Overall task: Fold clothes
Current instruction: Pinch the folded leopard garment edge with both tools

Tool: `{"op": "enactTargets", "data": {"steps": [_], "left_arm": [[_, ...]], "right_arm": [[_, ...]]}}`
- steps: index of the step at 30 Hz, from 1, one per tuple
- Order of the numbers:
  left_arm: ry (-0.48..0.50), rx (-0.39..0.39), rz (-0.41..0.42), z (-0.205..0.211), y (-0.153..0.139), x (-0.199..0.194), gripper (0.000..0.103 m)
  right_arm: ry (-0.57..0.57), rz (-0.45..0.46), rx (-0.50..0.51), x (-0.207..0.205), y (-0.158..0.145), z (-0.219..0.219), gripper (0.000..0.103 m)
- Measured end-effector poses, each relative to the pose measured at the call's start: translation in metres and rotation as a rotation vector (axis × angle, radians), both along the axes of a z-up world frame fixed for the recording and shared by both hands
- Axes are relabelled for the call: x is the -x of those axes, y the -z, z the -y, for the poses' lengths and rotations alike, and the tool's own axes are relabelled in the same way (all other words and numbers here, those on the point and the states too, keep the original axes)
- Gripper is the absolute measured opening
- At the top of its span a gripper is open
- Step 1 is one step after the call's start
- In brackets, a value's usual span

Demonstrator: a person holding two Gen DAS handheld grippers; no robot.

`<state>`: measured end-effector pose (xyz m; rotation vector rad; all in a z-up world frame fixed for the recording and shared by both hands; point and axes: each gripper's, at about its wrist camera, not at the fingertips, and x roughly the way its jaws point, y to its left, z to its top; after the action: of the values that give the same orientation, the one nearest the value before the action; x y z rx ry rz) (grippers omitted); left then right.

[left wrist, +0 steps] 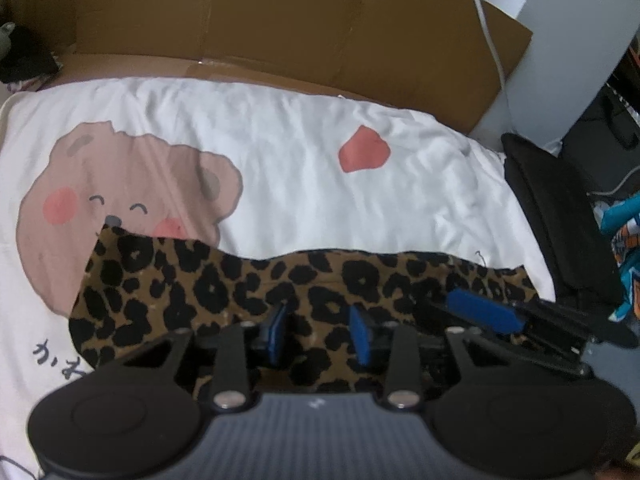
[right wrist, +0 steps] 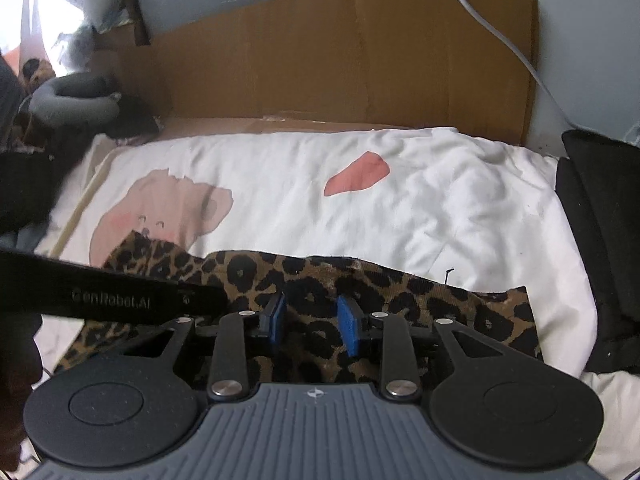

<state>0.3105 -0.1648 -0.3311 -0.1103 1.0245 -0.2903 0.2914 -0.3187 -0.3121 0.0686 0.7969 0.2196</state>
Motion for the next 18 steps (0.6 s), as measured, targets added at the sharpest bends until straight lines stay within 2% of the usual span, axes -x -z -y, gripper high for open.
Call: {"op": "enactTargets", "data": {"steps": [4,7,11,18], "left_arm": [[0.009,-0.01,0.003,0.001,0.0,0.0,0.039],[0.016,-0.017,0.006,0.002,0.001,0.0,0.039],[0.018,-0.014,-0.002,0.001,0.001,-0.002,0.039],[0.021,-0.001,-0.009,-0.003,0.003,-0.004,0.039]], "right_arm": [[0.008,-0.016,0.005,-0.003,-0.001,0.0,0.037],[0.054,0.056,-0.017,0.007,-0.014,0.008,0.037],[0.073,0.094,-0.091,0.029,-0.028,0.029,0.037],[0.053,0.064,-0.045,0.061,-0.021,0.034,0.037]]}}
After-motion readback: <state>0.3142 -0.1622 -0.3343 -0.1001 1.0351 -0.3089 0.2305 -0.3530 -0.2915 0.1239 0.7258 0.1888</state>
